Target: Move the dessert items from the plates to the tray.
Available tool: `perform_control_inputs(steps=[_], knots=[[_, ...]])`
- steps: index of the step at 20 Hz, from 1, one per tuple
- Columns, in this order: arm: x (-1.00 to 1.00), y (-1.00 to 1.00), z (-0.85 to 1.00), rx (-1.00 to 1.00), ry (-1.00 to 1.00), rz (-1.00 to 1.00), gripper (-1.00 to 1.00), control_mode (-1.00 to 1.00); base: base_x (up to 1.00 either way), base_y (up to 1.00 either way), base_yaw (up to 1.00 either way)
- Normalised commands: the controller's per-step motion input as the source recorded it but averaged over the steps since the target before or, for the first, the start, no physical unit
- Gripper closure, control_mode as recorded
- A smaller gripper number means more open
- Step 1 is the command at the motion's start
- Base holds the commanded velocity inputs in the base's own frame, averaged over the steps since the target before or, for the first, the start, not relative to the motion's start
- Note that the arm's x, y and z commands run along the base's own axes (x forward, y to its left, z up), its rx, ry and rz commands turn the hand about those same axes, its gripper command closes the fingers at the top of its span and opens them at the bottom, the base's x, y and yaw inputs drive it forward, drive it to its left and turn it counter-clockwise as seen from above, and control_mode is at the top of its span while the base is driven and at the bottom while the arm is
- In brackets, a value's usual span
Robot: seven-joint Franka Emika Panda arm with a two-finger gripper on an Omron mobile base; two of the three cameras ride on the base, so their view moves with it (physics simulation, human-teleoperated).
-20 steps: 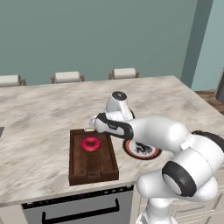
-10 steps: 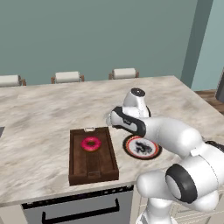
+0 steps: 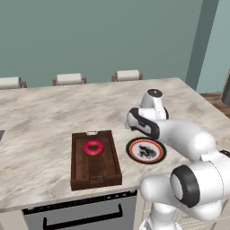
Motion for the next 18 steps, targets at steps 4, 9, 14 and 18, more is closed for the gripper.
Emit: perform_control_inputs(steps=[4, 9, 14, 18], knots=[[-0.06, -0.59, 0.00, -0.02, 0.00, 0.01, -1.00, -1.00, 0.00, 0.00, 0.00], [-0.14, -0.60, 0.00, -0.04, 0.05, 0.00, -1.00, -1.00, 0.00, 0.00, 0.00], [-0.17, -0.57, 0.00, -0.04, 0.05, 0.00, -1.00, -1.00, 0.00, 0.00, 0.00], [-0.14, -0.55, 0.00, -0.03, 0.02, 0.00, -1.00, -1.00, 0.00, 0.00, 0.00]])
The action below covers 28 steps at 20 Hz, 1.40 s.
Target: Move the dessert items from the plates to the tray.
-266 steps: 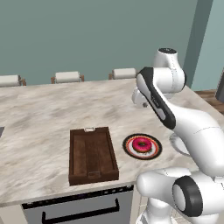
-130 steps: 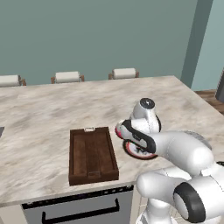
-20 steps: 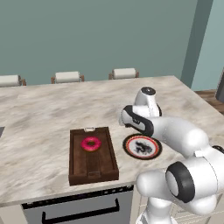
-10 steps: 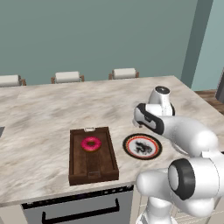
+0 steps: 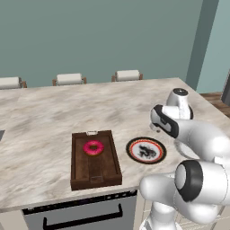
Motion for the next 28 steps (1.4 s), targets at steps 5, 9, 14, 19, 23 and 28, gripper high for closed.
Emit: perform_control_inputs(steps=[5, 9, 14, 19, 23, 28], knots=[[-0.14, -0.69, 0.00, 0.00, 0.01, -0.02, -1.00, -1.00, 0.00, 0.00, 0.00], [-0.09, -0.62, 0.00, 0.00, 0.03, -0.03, -1.00, -1.00, 0.00, 0.00, 0.00], [-0.04, -0.56, 0.00, 0.00, 0.04, -0.04, -1.00, -1.00, 0.00, 0.00, 0.00], [-0.05, -0.51, -0.01, 0.00, 0.05, -0.04, -1.00, -1.00, 0.00, 0.00, 0.00], [-0.11, -0.27, -0.21, 0.00, 0.01, -0.01, -1.00, -1.00, 0.00, 0.00, 0.00], [-0.03, -0.20, -0.30, 0.00, 0.00, 0.00, -1.00, -1.00, 0.00, 0.00, 0.00]])
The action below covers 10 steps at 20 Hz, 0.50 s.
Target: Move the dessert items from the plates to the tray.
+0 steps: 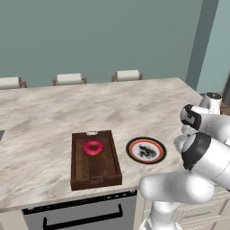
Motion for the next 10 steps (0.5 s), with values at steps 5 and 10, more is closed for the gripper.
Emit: perform_control_inputs(steps=[5, 10], knots=[[0.00, -0.18, -0.18, 0.00, 0.00, 0.00, -1.00, -1.00, 0.00, 0.00, 0.00], [0.00, -0.21, -0.18, 0.00, 0.00, 0.00, -1.00, -1.00, 0.00, 0.00, 0.00]])
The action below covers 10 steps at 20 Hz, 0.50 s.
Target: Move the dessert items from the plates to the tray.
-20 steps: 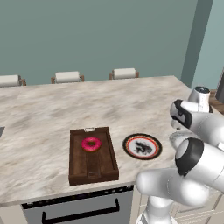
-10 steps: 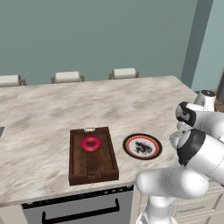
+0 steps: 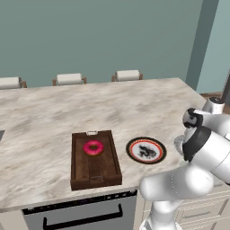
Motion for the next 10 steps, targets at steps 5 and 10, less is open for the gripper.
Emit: perform_control_inputs(steps=[5, 10], knots=[[-0.05, -0.15, -0.16, 0.00, 0.00, 0.00, -1.00, -1.00, 0.00, 0.00, 0.00], [0.00, 0.00, -0.05, 0.00, 0.00, 0.00, -1.00, -1.00, 0.00, 0.00, 0.00]])
